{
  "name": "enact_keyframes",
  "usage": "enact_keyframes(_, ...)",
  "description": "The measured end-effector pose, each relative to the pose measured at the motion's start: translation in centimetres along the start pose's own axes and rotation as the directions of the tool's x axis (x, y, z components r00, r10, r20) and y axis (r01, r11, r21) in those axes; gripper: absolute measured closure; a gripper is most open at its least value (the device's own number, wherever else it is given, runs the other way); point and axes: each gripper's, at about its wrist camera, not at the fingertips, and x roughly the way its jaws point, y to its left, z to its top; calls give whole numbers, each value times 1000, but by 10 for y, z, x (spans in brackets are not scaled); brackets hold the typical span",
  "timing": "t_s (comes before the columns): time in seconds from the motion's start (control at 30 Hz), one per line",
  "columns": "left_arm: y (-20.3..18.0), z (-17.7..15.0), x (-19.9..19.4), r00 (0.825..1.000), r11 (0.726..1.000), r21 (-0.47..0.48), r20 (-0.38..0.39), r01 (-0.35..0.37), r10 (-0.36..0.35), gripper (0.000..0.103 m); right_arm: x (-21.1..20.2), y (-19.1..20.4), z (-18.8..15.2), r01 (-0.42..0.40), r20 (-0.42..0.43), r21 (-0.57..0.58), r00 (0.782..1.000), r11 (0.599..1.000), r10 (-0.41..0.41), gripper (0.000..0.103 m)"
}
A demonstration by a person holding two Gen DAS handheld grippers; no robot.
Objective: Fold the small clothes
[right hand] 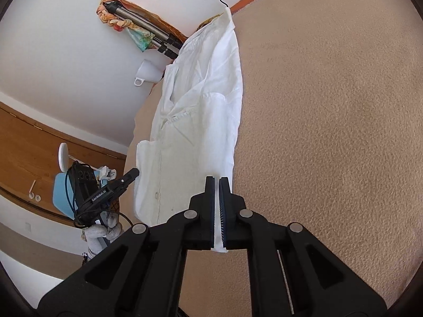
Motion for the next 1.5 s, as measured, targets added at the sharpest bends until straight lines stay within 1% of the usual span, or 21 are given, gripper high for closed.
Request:
enact_keyframes(0.03,1,0,-2,1000,1000,-4,6,2,-2,90,-3,5,1,18,10,-27,1000,999,-18,97)
enact_keyframes(0.07,1,-1,-5,1000,1000,-2,17,-6,6,81,-5,12,3,34,12,-55,999,998,-34,89)
enact_keyframes(0.1,1,0,-8,999,1000,5,24,-22,21,76,-6,18,4,55,19,-81,998,995,-54,81)
enact_keyframes(0.2,-5,1,-17,997,998,31,53,-63,61,76,-13,43,5,150,75,-192,988,970,-138,80)
enact_keyframes(0.3,-20,-1,-28,994,993,88,92,-73,64,76,-8,70,1,193,103,-315,980,929,-169,80)
enact_keyframes(0.37,-35,-3,-28,994,989,134,91,-68,56,76,4,84,-1,207,84,-387,978,899,-189,80)
enact_keyframes(0.47,-52,-5,-23,997,983,178,70,-47,35,76,28,87,2,236,47,-424,970,874,-239,80)
enact_keyframes(0.53,-61,-7,-19,997,977,206,66,-48,35,76,41,77,5,278,29,-418,955,865,-294,80)
enact_keyframes(0.6,-69,-8,-12,998,971,233,55,-56,44,76,50,64,9,308,1,-400,942,863,-336,84)
enact_keyframes(0.67,-73,-8,-5,998,966,251,41,-63,55,76,51,61,12,294,-15,-395,945,870,-326,85)
enact_keyframes(0.73,-76,-5,1,999,966,254,28,-52,46,74,46,64,17,273,-30,-404,950,873,-311,83)
enact_keyframes(0.87,-87,11,14,1000,969,248,3,-13,12,70,25,63,37,188,-17,-355,978,916,-207,78)
enact_keyframes(1.03,-109,51,41,999,965,262,-32,27,-19,67,17,44,79,218,48,-288,976,933,-213,78)
enact_keyframes(1.13,-115,83,62,997,972,228,-49,61,-51,64,26,25,109,216,55,-223,976,951,-208,78)
enact_keyframes(1.2,-118,105,80,998,975,215,-48,50,-40,62,33,12,125,209,61,-183,978,961,-201,78)
enact_keyframes(1.23,-119,114,88,998,976,211,-46,44,-35,62,37,7,131,209,64,-172,977,963,-201,77)
enact_keyframes(1.27,-122,122,97,999,976,214,-46,39,-30,60,42,4,137,206,63,-164,978,965,-198,74)
enact_keyframes(1.3,-123,130,106,998,975,221,-49,35,-25,56,46,1,142,204,59,-158,979,966,-197,67)
enact_keyframes(1.33,-126,137,115,999,973,228,-51,30,-18,55,51,-2,146,202,57,-154,979,967,-196,65)
enact_keyframes(1.4,-126,149,132,998,976,212,-61,42,-30,51,61,-5,152,196,49,-153,980,969,-190,64)
enact_keyframes(1.5,-122,165,160,995,985,165,-88,56,-42,48,73,-7,157,186,39,-156,983,970,-182,64)
